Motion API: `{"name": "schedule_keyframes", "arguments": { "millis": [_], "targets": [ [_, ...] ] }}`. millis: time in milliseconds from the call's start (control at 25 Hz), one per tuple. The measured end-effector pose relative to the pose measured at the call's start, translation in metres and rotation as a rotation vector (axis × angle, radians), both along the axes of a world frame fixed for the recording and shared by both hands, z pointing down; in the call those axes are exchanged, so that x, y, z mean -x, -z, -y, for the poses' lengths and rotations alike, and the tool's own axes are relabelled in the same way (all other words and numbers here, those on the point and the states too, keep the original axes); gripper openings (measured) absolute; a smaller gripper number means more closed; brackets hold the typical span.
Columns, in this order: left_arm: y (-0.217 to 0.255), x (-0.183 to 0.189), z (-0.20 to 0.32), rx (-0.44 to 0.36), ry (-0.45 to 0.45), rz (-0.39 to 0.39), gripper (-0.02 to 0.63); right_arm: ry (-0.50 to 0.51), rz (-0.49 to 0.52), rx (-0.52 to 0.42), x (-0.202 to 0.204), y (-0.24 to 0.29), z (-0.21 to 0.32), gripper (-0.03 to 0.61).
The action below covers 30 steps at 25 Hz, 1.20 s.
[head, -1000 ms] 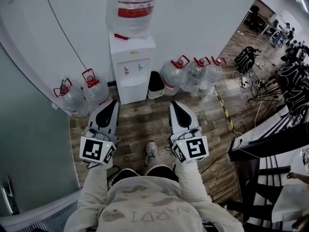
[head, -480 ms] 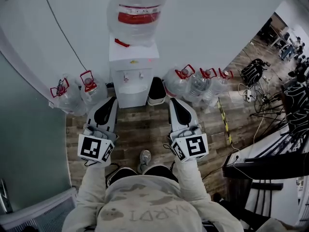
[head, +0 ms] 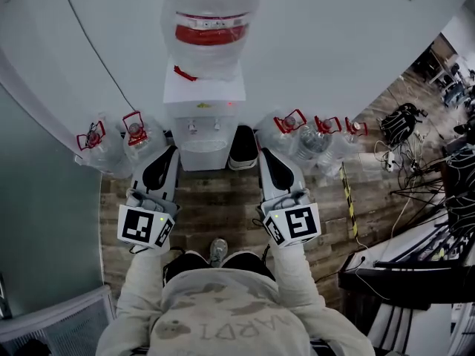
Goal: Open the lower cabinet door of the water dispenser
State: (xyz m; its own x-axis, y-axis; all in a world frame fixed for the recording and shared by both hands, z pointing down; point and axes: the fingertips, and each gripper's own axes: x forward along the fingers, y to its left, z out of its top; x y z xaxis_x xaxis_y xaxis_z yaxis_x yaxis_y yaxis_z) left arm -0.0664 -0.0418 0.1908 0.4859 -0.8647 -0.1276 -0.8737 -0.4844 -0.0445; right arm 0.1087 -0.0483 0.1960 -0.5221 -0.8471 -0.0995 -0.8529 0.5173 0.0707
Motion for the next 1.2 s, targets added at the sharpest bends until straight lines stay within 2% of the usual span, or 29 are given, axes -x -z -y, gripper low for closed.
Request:
{"name": "schedule_keyframes", "arguments": {
  "millis": [520,1200],
  "targets": [
    [-0.021,-0.001,0.033,0.051,0.032,0.016,0.002,0.029,0.010,0.057,-0.002,-0.026,0.045,0.009],
    [-0.067,0.018,0.079,0.124,0.003,0.029,0.002,0.010,0.007,0.194,0.019,-0.093,0.097,0.008]
  ]
}}
